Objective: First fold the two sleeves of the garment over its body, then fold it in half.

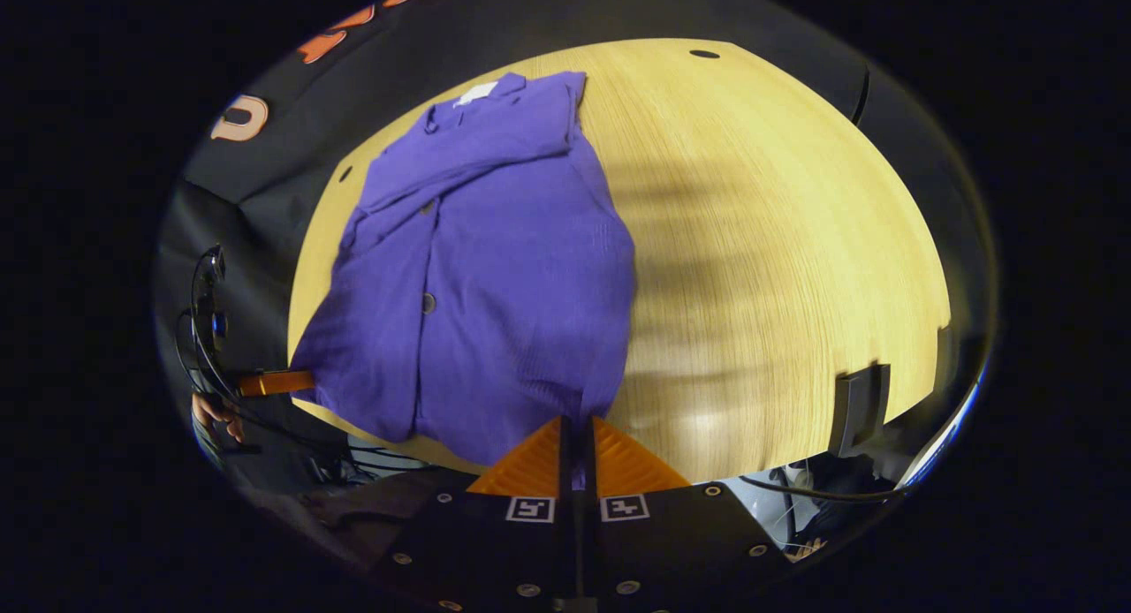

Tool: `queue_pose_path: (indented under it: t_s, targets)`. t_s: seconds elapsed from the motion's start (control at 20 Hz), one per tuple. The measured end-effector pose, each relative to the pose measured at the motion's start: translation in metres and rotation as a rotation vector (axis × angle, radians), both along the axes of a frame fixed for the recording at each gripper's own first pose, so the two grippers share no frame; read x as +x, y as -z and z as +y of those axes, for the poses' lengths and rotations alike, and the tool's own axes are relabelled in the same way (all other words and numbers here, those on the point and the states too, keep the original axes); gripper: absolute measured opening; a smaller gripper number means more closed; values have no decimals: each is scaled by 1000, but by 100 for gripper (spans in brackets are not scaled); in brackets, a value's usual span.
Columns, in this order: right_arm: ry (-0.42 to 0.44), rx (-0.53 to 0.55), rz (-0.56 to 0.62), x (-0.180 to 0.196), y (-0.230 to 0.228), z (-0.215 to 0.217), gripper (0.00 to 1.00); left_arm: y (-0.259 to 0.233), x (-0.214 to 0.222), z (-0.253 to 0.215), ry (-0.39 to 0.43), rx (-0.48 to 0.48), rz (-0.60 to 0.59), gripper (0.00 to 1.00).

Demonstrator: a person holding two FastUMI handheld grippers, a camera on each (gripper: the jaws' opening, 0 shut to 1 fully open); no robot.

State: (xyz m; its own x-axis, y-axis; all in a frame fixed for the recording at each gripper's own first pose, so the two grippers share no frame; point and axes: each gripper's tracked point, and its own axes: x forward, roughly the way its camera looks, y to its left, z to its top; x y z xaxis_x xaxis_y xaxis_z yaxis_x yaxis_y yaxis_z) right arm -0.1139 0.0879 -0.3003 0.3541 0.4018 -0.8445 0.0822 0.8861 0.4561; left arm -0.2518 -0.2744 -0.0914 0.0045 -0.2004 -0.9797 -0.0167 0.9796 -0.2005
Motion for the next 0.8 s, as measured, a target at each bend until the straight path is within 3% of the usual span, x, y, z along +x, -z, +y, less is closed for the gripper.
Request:
queue_pose_path:
  t_s: [0.4, 0.5, 0.6, 0.65, 0.7, 0.75, 0.8]
  targets:
    - [40, 63, -155, 55, -75, -8, 2, -53, 75, -24, 116, -50, -141, 11]
    - [19, -38, -122, 53, -60, -27, 1, -51, 85, -28, 142, -55, -143, 10]
    - [51, -69, -90, 42, -43, -30, 1, -44, 84, -30, 161, -59, -128, 11]
    - [38, -90, -39, 24, -29, -31, 12, -40, 84, -30, 165, -63, -120, 11]
    - [25, -110, 0, 8, -13, -33, 2, -36, 83, -27, 161, -66, -111, 11]
    - [15, -117, 35, -1, 2, -30, 15, -32, 81, -24, 158, -65, -99, 11]
    - [-2, -118, 57, -10, 15, -26, 22, -30, 79, -21, 149, -61, -91, 11]
